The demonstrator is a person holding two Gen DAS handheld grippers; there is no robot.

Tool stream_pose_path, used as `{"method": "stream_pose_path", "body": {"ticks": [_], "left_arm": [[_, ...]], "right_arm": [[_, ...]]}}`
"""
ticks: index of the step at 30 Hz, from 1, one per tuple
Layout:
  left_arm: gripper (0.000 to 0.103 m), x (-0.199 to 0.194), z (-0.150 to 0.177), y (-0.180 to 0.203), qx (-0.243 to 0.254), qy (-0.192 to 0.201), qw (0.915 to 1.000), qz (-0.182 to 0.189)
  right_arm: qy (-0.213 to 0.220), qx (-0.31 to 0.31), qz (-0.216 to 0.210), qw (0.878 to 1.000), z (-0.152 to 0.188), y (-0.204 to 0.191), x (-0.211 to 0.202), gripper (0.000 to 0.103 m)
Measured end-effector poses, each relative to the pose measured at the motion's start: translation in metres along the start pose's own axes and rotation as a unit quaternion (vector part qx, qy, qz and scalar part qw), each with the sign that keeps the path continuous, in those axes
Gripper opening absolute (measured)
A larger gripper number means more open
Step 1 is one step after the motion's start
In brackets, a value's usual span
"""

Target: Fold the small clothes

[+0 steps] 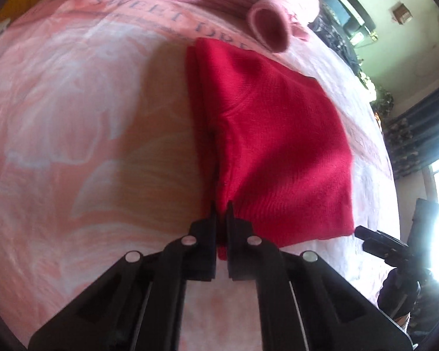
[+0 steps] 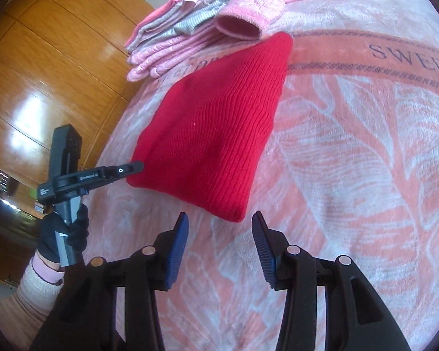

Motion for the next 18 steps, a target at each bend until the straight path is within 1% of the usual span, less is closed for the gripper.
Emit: {"method": "stream_pose_path", "body": {"ticks": [2,3,4,6,7,8,9,10,11,12,14,15,16,18], "left_arm": [[0.004,0.007,0.002,-0.014,-0.016,-0.011,0.9998,0.011],[0.004,0.010,0.004,-0.016,-0.022,-0.016,0.9992,0.030],[0.005,0.010,0.005,-0.016,-0.025,-0.015,0.9988,0.039],[0.013,0.007,0.007,-0.014,-0.030,-0.012,0.9978,0.058],[0.026,0.005,0.009,-0.012,-0.033,-0.008,0.9975,0.062],[0.035,0.005,0.011,-0.011,-0.034,-0.006,0.9978,0.056],[0.038,0.007,0.013,-0.010,-0.036,-0.006,0.9986,0.039],[0.038,0.009,0.014,-0.011,-0.035,-0.008,0.9988,0.034],[0.038,0.011,0.013,-0.012,-0.036,-0.009,0.9987,0.034],[0.038,0.012,0.014,-0.013,-0.041,-0.008,0.9985,0.036],[0.038,0.010,0.013,-0.011,-0.044,-0.008,0.9984,0.035],[0.038,0.009,0.014,-0.013,-0.041,-0.007,0.9986,0.032],[0.038,0.010,0.015,-0.013,-0.036,-0.006,0.9990,0.025],[0.038,0.014,0.015,-0.012,-0.032,-0.005,0.9993,0.020]], "right_arm": [[-0.007,0.005,-0.003,1.000,-0.004,-0.001,0.002,0.046],[-0.013,0.010,-0.007,1.000,-0.006,0.001,0.005,0.046],[-0.020,0.019,-0.015,1.000,-0.008,0.004,0.010,0.046],[-0.030,0.040,-0.043,0.998,-0.011,0.010,0.015,0.046],[-0.035,0.057,-0.066,0.996,-0.014,0.015,0.020,0.046],[-0.041,0.070,-0.083,0.993,-0.016,0.018,0.024,0.046],[-0.048,0.085,-0.092,0.991,-0.020,0.021,0.031,0.046],[-0.054,0.092,-0.093,0.990,-0.023,0.023,0.037,0.046],[-0.059,0.095,-0.090,0.990,-0.025,0.024,0.041,0.033],[-0.065,0.097,-0.092,0.989,-0.025,0.025,0.045,0.024],[-0.068,0.088,-0.080,0.991,-0.024,0.020,0.044,0.017],[-0.066,0.077,-0.069,0.992,-0.022,0.017,0.042,0.016],[-0.067,0.069,-0.049,0.994,-0.020,0.015,0.041,0.015],[-0.076,0.065,-0.017,0.995,-0.014,0.014,0.047,0.015]]}}
Point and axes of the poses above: each gripper's, at about its wrist camera, not at the fingertips, and x roughly the way its jaws point, y to its right, z to its underside, the point moved 5 cm from there along x, roughly the way its jaws point, and after that the axes turned 10 degrees about -y, right-handed, at the moved point
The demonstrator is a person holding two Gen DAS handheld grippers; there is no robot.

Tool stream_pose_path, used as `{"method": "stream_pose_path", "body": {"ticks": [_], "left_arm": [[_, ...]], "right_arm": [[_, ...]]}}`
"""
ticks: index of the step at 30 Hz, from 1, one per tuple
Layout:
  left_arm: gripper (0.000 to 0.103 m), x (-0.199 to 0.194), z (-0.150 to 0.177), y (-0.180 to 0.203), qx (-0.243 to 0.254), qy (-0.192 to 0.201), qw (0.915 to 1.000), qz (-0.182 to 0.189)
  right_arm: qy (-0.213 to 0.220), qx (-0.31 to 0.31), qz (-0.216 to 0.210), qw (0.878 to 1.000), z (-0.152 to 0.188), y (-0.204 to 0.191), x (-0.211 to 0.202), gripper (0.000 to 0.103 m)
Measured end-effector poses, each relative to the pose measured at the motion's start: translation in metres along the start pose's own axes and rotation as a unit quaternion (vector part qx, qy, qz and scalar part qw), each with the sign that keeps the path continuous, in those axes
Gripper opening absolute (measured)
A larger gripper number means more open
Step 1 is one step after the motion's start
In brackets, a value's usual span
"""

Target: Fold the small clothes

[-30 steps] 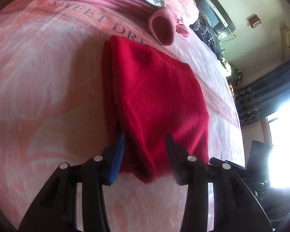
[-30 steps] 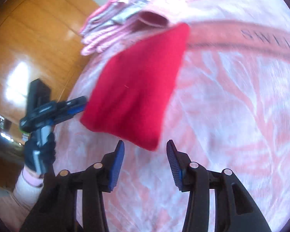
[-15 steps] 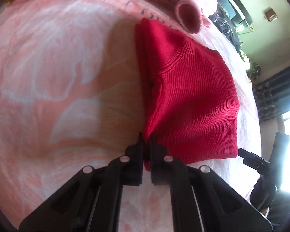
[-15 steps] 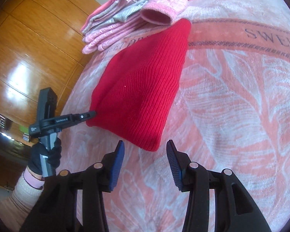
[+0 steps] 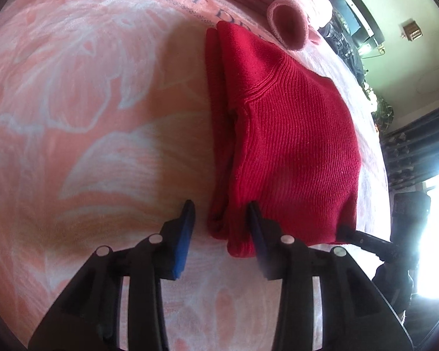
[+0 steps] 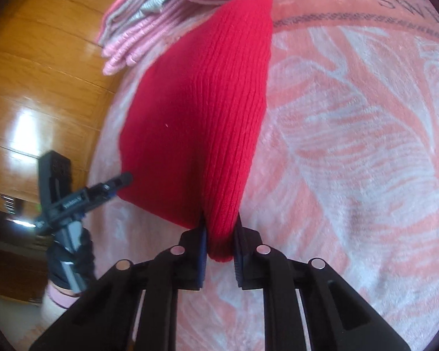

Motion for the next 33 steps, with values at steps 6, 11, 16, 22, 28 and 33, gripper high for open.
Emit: {"method": "stream_pose_path", "body": {"ticks": [6,11,16,22,28,33], "left_arm": [[0.038,-0.002,-0.003,0.004,0.008,-0.005,0.9999,-0.004],[0.064,-0.022,-0.023,0.008,-0.015,0.009,0.9991,0.039],[0.066,-0.017,-0.061,0.005,-0.037,0.009,0.9972,0.065],[0.066,0.013,-0.096,-0.002,-0.065,-0.021,0.9902,0.122],[0.067,0.029,-0.119,-0.002,-0.066,-0.019,0.9803,0.185],[0.071,0.040,-0.130,0.018,-0.016,-0.023,0.9822,0.186]], "right_arm": [[-0.012,-0.004,0.001,1.000,-0.003,0.002,0.006,0.017],[0.022,-0.032,-0.011,0.999,-0.004,-0.005,-0.023,0.039],[0.045,-0.040,-0.009,0.998,-0.010,-0.003,-0.042,0.039],[0.053,-0.046,-0.011,0.997,-0.018,0.000,-0.049,0.039],[0.065,-0.040,-0.030,0.997,-0.034,0.007,-0.054,0.044],[0.061,-0.015,-0.071,0.995,-0.058,0.016,-0.048,0.049]]}}
Point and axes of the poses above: each gripper's, at about its wrist camera, not at the fingertips, and x roughly the way its jaws point, y to its right, z to its underside, the point moved 5 cm from there along x, roughly the way its jaws point, and after that the axes turned 10 degrees about -y, right-handed, at the moved point
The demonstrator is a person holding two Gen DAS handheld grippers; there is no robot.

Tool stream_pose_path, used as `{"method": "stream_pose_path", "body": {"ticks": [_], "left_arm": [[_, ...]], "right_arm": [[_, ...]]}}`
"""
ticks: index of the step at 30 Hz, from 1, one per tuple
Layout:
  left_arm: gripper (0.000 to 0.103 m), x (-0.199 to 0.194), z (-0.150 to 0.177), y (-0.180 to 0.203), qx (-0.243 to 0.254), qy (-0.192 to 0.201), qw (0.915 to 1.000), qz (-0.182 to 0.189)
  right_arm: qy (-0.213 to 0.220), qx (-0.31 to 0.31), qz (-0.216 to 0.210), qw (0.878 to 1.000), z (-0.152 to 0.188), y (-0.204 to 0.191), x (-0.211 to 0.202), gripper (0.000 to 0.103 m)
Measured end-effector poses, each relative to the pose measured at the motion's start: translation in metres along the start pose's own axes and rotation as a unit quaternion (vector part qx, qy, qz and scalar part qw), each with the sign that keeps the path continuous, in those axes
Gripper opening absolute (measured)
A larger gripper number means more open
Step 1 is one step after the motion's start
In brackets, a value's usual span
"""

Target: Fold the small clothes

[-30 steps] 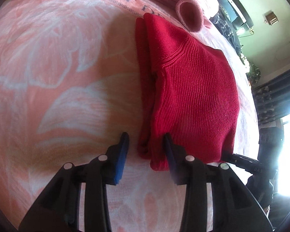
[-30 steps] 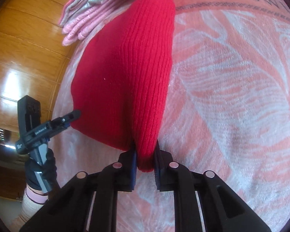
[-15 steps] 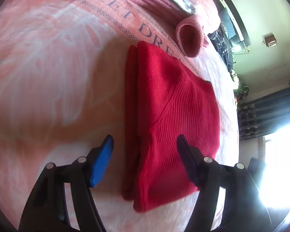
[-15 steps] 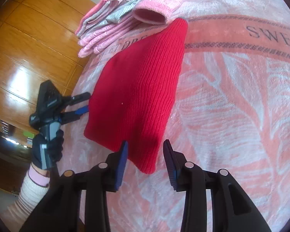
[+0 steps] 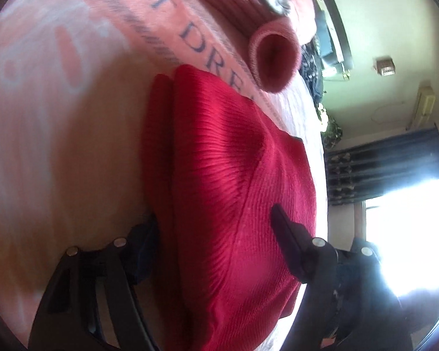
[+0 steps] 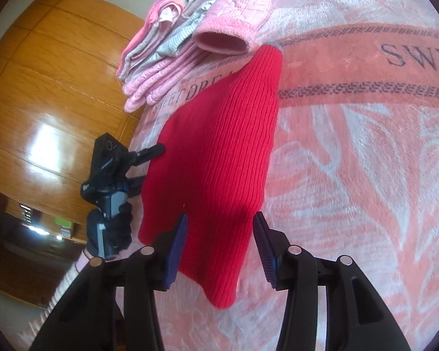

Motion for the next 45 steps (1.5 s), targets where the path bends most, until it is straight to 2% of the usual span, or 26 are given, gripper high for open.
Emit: {"method": "stream_pose_path", "body": {"ticks": [2,4,5,7,8,9,11,12,14,18,21,27,33,37,40,45], "left_arm": [[0.071,0.008,0.001,0.009,0.015,-0.007,0.9998,0.010],[0.071,0.016,0.007,0.019,0.031,-0.020,0.9984,0.043],[0.069,0.021,0.011,0.022,0.040,-0.027,0.9979,0.044],[0.066,0.030,0.014,0.025,0.058,-0.028,0.9979,0.010],[0.065,0.030,0.013,0.025,0.057,-0.026,0.9980,0.012],[0.062,0.029,0.012,0.023,0.049,-0.025,0.9984,0.016],[0.039,0.029,0.012,0.014,0.028,-0.028,0.9991,0.017],[0.036,0.028,0.012,0.011,0.022,-0.028,0.9990,0.028],[0.033,0.025,0.014,0.010,0.015,-0.024,0.9985,0.046],[0.031,0.024,0.020,0.018,0.000,-0.010,0.9973,0.073],[0.031,0.030,0.031,0.035,0.004,-0.018,0.9971,0.074],[0.031,0.055,0.074,0.091,0.011,-0.058,0.9939,0.093],[0.032,0.104,0.137,0.151,0.039,-0.101,0.9903,0.087],[0.032,0.141,0.174,0.169,0.053,-0.128,0.9879,0.070],[0.032,0.164,0.197,0.168,0.050,-0.142,0.9869,0.057],[0.038,0.184,0.204,0.153,0.049,-0.131,0.9897,0.033]], "right_arm": [[-0.005,0.008,0.001,1.000,-0.010,0.004,0.008,0.053],[-0.013,0.019,0.002,1.000,-0.017,0.010,0.017,0.057],[-0.018,0.025,-0.008,0.999,-0.019,0.013,0.023,0.058],[-0.027,0.041,-0.033,0.998,-0.024,0.017,0.035,0.059],[-0.030,0.049,-0.042,0.997,-0.026,0.019,0.041,0.059],[-0.029,0.055,-0.049,0.997,-0.027,0.021,0.045,0.057],[-0.025,0.058,-0.053,0.997,-0.030,0.020,0.048,0.050],[-0.025,0.058,-0.054,0.997,-0.030,0.019,0.048,0.048],[-0.023,0.051,-0.057,0.997,-0.029,0.016,0.044,0.041],[-0.017,0.035,-0.055,0.998,-0.022,0.004,0.026,0.038],[-0.018,0.023,-0.043,0.999,-0.016,-0.002,0.008,0.038],[-0.021,0.015,-0.035,0.999,0.025,0.004,-0.059,0.038],[-0.014,0.026,-0.015,0.999,0.097,0.029,-0.126,0.038],[-0.012,0.042,-0.001,0.999,0.144,0.054,-0.143,0.038],[-0.009,0.057,0.003,0.998,0.176,0.078,-0.144,0.038],[-0.008,0.072,0.020,0.997,0.200,0.114,-0.124,0.040]]}}
Point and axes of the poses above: each gripper's, at about its wrist camera, not at the fingertips, and x roughly the way its jaws point, y to its right, z to its underside, the point moved 5 cm from there along x, roughly the way its jaws point, and after that the axes turned 10 degrees about -y, right-handed, at the moved point
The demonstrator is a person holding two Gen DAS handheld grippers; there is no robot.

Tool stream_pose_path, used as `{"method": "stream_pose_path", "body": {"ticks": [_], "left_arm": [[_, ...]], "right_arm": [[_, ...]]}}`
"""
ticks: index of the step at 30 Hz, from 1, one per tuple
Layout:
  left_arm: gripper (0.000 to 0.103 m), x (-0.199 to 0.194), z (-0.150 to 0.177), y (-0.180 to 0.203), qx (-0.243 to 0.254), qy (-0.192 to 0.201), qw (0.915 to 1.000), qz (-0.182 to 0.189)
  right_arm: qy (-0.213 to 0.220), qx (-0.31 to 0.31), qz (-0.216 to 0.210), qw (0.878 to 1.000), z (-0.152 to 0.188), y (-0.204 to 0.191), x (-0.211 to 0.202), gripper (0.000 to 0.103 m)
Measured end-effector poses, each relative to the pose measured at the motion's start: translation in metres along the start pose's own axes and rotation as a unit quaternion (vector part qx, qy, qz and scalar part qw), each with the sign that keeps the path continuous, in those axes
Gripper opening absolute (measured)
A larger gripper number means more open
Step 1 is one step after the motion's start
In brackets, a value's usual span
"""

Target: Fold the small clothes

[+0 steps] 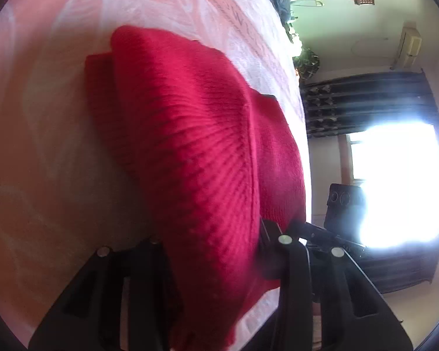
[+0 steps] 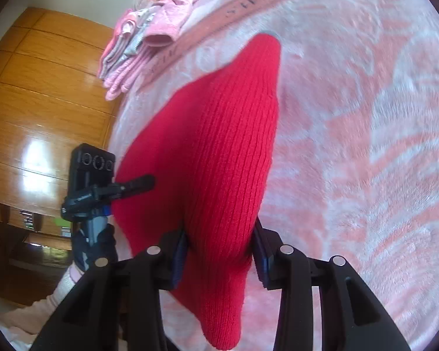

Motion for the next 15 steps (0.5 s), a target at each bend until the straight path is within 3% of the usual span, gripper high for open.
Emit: {"method": "stream_pose_path", "body": {"ticks": [5,9,15], "left_arm": [[0.042,0.008,-0.003,-0.001,0.020,0.020,0.9993,-0.023],[0.048,0.002,-0.004,0.006,0.008,0.026,0.9990,-0.035],[0.056,-0.022,0.028,0.019,0.043,0.046,0.9946,-0.082]], "right_arm": [[0.021,-0.007,0.007,1.000,0.002,0.008,0.009,0.043],[0.034,-0.008,0.020,0.999,0.014,0.005,-0.003,0.051],[0.041,-0.017,0.014,0.999,0.050,-0.005,-0.019,0.055]]}}
Point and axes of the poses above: each gripper's, at about its wrist camera, not at the fingertips, and x roughly the way its jaws point, y to its right, z to its underside, the point moved 5 cm from there along x, roughly the way its jaws point, and after that the axes turned 10 degrees about -y, right-handed, at the moved point
